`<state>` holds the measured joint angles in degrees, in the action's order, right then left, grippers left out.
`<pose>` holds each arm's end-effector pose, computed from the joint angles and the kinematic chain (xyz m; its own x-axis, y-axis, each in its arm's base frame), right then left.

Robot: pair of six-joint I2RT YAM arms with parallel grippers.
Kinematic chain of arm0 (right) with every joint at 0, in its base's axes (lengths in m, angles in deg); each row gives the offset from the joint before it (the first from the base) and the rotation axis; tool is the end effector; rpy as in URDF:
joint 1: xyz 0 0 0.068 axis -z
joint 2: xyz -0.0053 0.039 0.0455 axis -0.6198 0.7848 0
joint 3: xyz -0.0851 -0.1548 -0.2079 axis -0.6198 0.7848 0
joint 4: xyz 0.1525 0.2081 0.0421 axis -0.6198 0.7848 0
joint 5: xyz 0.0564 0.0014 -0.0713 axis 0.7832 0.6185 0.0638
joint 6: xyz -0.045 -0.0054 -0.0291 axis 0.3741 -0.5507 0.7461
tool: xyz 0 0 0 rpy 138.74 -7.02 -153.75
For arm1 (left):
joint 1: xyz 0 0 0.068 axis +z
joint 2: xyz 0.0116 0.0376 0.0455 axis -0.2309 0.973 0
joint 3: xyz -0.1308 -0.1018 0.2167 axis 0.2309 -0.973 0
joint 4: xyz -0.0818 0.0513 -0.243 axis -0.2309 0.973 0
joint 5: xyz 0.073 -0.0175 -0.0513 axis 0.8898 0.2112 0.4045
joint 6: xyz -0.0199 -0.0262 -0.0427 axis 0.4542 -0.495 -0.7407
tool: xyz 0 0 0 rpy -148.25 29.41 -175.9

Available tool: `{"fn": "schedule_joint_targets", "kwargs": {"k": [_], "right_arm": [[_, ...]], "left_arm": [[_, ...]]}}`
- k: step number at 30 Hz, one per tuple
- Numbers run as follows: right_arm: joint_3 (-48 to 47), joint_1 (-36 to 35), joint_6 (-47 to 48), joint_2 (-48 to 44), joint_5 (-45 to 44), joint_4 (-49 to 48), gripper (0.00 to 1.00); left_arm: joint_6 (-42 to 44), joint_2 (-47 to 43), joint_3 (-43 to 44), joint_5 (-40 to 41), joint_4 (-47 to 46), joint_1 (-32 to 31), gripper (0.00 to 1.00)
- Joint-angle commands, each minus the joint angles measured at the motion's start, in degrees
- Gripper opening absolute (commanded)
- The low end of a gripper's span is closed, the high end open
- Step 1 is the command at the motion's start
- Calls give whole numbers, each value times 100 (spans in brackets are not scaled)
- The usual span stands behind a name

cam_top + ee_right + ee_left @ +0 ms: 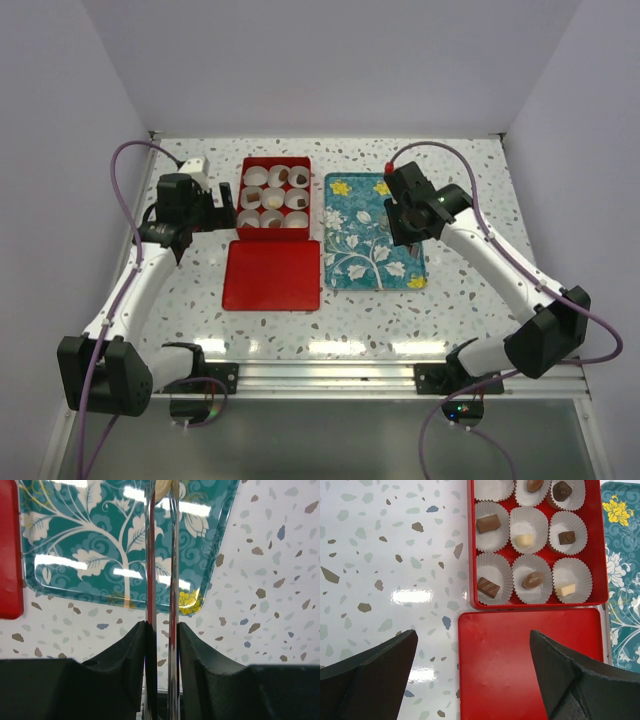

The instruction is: Pack the chocolate

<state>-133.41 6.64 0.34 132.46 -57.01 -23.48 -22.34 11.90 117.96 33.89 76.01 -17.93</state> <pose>0.2394 0.1366 0.3246 -0.8311 -0.2052 -0.5168 -0.1809 0.9786 -0.0976 0.2570 -0.0219 0.2942 -0.5968 -0.1673 -0.7848 -0.0203 0.9809 -0.1936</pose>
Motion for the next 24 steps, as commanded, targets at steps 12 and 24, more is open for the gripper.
{"fn": "schedule_joint_targets", "kwargs": {"k": [12, 24], "right_arm": [[-2242, 107, 564, 1519, 564, -983, 25], [-5125, -340, 714, 3514, 1082, -553, 24]], "left_arm": [[148, -370, -8, 158, 74, 1, 100], [113, -537, -34, 185, 215, 1, 100]]}}
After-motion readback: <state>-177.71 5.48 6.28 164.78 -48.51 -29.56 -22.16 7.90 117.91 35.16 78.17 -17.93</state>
